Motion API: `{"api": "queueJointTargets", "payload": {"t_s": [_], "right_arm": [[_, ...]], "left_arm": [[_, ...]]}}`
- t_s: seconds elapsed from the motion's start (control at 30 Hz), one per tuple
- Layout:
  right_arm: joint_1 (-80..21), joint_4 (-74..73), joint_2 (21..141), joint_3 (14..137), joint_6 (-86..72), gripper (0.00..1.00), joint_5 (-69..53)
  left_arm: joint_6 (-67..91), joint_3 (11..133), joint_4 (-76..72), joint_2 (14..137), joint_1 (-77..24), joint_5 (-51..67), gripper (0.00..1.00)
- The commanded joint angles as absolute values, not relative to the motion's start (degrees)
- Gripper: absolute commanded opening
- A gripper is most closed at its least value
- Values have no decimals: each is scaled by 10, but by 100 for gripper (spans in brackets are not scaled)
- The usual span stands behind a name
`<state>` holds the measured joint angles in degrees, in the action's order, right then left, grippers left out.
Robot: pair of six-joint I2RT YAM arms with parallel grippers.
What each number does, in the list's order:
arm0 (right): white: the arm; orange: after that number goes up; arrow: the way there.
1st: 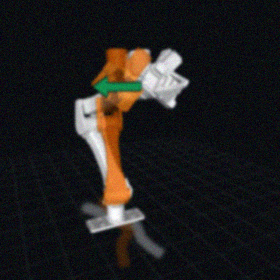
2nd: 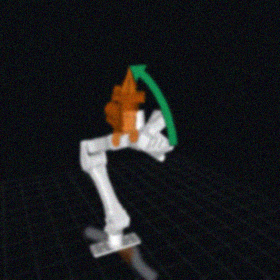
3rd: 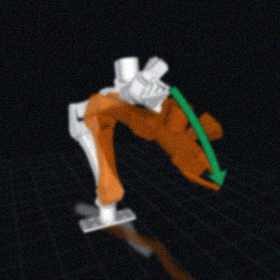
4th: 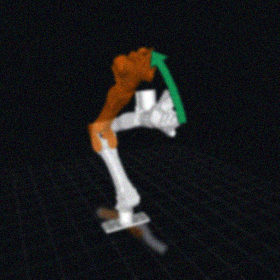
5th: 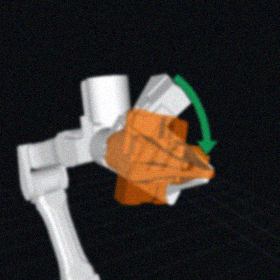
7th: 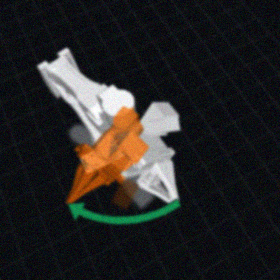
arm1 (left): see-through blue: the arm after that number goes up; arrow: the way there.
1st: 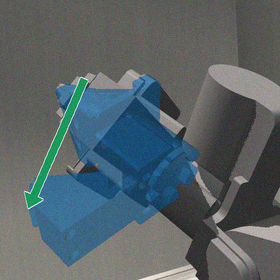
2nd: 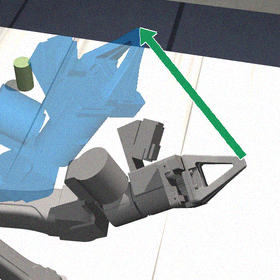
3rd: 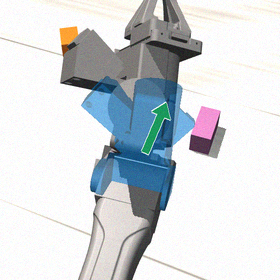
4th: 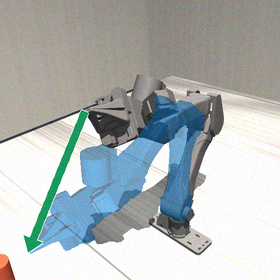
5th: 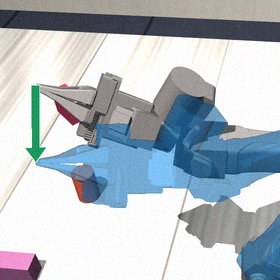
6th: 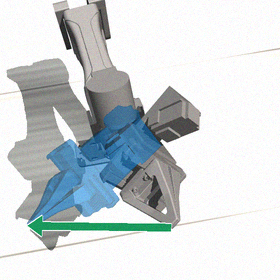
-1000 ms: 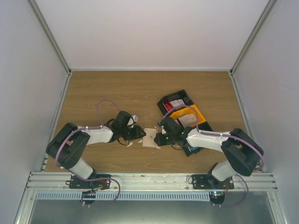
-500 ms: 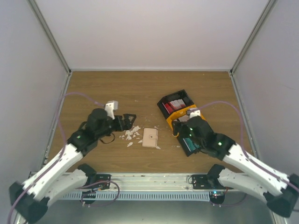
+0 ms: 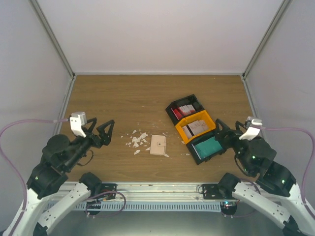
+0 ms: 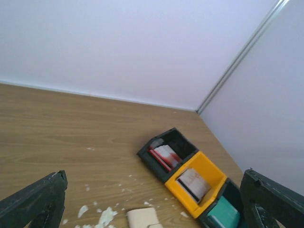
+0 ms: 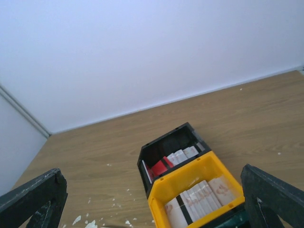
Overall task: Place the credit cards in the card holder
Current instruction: Reset both arms
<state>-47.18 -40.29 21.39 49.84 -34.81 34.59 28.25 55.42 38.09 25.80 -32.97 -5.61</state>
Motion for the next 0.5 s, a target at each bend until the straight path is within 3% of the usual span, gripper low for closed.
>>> {"api": "queueJointTargets", "payload": {"t_s": [0.0,0.47], "right_arm": [[-471,-445,189,510,-343,100,396],[-471,-460,188,526,-336,100,412]], "left_arm": [[241,558,436,220,-332,-119,99],[219,551,421,195,-332,-108,99]]}}
